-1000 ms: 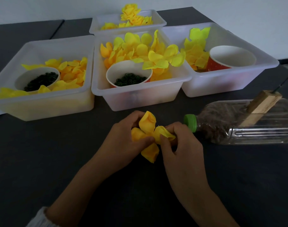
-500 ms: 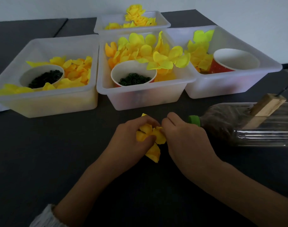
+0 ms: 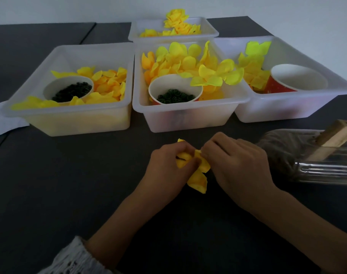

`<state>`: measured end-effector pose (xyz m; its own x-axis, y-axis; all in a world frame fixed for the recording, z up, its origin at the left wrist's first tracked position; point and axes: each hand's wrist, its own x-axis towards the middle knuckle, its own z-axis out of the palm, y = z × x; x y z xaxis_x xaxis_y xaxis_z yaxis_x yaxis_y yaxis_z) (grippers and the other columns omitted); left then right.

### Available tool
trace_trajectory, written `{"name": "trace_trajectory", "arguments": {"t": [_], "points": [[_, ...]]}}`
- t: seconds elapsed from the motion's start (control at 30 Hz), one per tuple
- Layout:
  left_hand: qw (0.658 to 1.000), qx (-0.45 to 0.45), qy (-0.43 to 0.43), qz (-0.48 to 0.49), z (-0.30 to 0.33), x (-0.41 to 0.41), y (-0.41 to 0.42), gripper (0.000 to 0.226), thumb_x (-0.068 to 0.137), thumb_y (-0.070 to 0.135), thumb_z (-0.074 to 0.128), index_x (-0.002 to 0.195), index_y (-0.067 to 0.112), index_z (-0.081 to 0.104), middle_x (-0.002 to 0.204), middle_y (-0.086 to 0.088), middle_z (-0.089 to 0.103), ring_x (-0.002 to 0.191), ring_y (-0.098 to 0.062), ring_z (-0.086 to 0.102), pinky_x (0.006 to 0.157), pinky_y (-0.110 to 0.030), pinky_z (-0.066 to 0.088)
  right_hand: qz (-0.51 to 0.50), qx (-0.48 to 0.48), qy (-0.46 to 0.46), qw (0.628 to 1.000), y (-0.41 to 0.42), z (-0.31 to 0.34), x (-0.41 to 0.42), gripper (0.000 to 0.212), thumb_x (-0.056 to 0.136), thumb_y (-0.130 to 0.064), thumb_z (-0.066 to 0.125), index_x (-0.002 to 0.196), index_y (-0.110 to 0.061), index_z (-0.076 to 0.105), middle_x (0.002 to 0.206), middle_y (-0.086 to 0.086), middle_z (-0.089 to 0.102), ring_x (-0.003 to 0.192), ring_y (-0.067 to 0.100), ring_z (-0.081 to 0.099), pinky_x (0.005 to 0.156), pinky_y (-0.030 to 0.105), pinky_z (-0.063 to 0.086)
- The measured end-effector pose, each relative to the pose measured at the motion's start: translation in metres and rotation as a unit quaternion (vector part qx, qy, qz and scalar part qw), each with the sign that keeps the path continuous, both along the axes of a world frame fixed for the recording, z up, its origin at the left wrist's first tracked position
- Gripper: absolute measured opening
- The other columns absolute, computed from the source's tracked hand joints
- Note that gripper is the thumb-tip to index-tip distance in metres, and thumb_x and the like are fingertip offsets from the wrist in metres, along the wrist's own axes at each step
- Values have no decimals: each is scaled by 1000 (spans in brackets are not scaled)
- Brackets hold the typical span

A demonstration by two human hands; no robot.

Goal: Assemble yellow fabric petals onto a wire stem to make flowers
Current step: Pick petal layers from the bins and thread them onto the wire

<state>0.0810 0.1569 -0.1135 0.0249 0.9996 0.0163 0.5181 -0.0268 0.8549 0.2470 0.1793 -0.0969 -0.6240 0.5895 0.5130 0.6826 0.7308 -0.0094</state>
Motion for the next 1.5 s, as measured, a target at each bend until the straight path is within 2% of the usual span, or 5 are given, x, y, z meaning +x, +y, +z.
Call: {"name": "trace_trajectory", "arguments": {"t": [0.47,0.63,0.8,1.27,1.5], "points": [[994,49,48,83,4,10,-6,11,86,36,68,91,42,61,92,20,60,86,3,58,73,-15,46,-78,-106,14,991,-10,0,-10,47,53,-8,89,75,-17,49,58,-10,34,45,2,26,45,11,13],[973,125,177,81,-2,11,-6,25,85,43,62,110,42,55,108,20,51,99,-1,50,71,-10,35,-136,-200,-22,970,-7,-2,-14,47,91,-27,57,85,-34,11,71,-14,28,58,2,34,52,14,23],[940,249,223,67,-4,4,-1,23,82,32,68,104,32,64,131,3,43,124,-17,38,92,-33,44,-108,-274,105,950,3,-1,-15,10,93,-25,56,99,-22,48,91,-8,50,74,5,47,60,16,40],[989,5,-148,-7,3,-11,10,11,95,17,56,90,21,65,100,5,55,92,-11,55,79,-27,43,18,-462,428,777,-12,-6,-10,14,85,-23,63,95,-16,55,75,0,66,59,10,63,53,21,52],[990,-30,-124,-65,6,-15,13,20,99,16,49,87,23,65,108,3,55,101,-15,56,87,-32,44,85,-499,437,743,-14,-9,-6,7,91,-11,52,91,-9,59,72,2,67,64,13,65,58,21,52]]}}
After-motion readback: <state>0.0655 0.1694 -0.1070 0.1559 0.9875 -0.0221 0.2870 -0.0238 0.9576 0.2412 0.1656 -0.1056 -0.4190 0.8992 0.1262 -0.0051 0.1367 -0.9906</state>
